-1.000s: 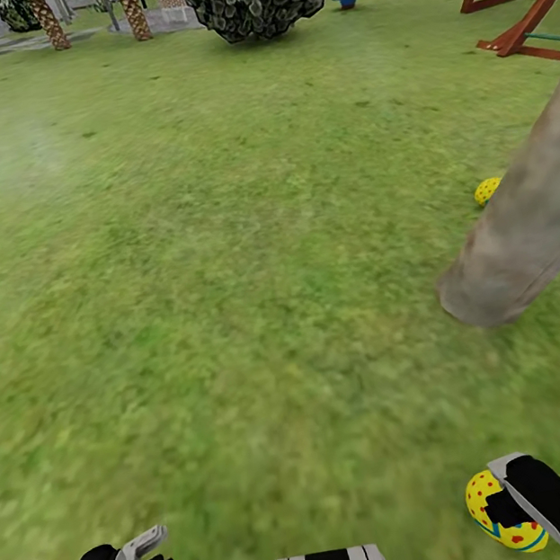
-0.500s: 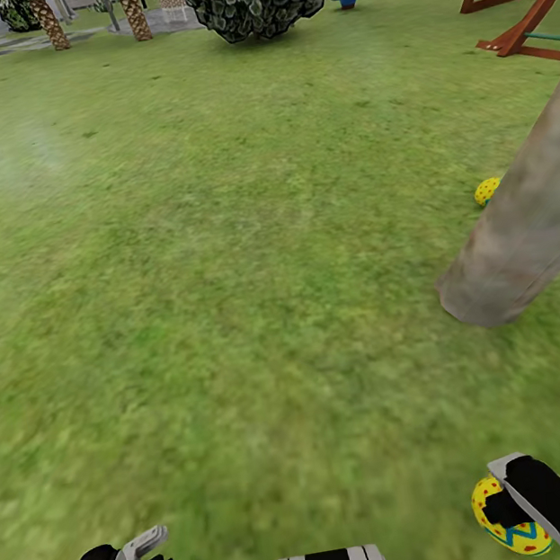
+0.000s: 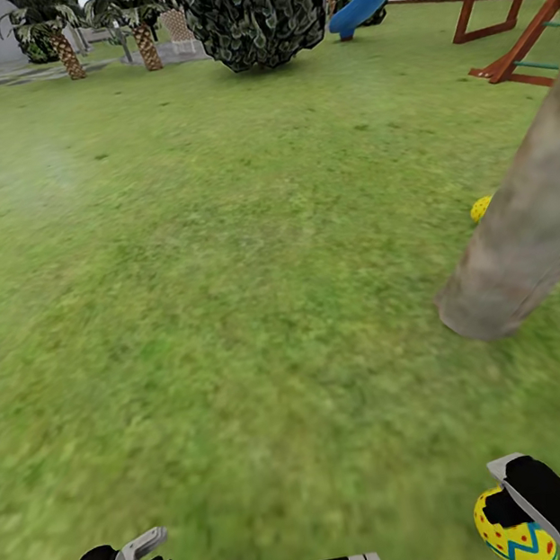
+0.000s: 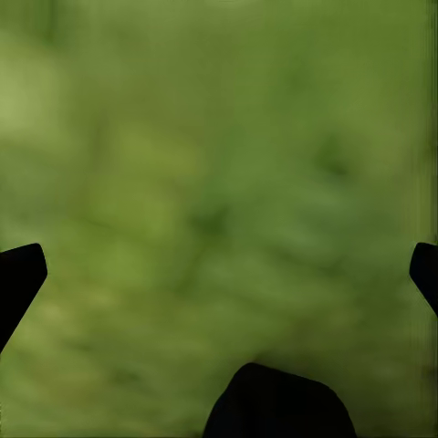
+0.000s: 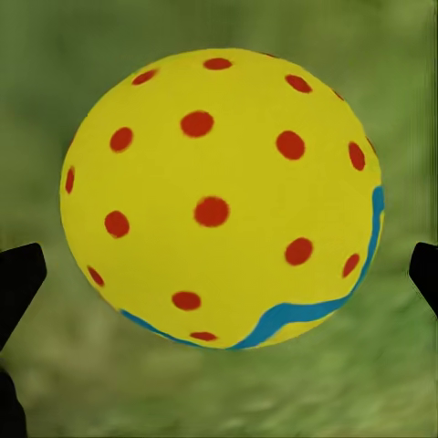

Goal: Take the three Easter eggs out of the wicker basket on the lawn in the garden, then place them on the lawn next to a single tree (choose any tree) so that all three eggs are next to the same tree and none are left in the basket.

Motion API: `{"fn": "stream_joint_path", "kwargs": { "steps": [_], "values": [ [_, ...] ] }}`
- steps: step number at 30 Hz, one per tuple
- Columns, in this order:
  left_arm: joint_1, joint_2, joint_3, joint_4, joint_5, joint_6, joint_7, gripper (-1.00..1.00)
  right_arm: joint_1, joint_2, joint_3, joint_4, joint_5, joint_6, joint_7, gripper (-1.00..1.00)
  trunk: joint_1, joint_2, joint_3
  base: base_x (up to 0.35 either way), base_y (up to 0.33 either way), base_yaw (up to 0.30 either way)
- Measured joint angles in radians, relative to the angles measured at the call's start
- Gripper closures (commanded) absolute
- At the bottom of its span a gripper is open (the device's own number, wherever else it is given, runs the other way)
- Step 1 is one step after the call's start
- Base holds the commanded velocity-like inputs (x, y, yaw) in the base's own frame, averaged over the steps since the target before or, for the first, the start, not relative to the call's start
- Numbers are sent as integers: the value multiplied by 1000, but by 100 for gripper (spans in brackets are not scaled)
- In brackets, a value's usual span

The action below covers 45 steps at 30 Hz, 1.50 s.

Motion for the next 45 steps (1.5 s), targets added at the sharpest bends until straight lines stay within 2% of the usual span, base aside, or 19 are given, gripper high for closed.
{"fn": "stream_joint_path", "kwargs": {
  "steps": [29, 45],
  "values": [
    [0, -4, -4, 0, -1, -3, 1, -100, 0, -3, -2, 0, -1, 1, 0, -100, -12, 7, 112, -311, -3, 0],
    [0, -5, -6, 2, -2, -4, 1, -100, 0, -5, -1, 0, -1, 2, 0, -100, -20, 11, 174, -280, -158, 0]
  ]
}}
